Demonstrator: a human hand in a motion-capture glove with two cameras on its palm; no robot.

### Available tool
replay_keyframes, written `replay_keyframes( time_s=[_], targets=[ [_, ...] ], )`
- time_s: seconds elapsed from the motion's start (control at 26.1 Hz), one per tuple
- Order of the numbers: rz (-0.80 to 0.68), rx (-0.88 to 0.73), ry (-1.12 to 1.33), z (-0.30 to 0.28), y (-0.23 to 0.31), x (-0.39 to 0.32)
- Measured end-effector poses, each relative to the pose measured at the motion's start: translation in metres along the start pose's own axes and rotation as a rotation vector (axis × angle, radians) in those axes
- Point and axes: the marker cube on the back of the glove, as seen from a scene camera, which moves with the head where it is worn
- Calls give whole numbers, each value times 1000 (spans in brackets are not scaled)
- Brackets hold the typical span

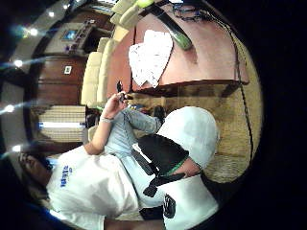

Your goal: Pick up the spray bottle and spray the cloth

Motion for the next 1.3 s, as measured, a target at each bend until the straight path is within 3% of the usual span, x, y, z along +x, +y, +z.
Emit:
replay_keyframes(
  time_s=[0.81, 1.3],
  targets=[
    [174, 63, -679, 38, -73, 2],
    [246, 124, -866, 65, -136, 2]
  ],
)
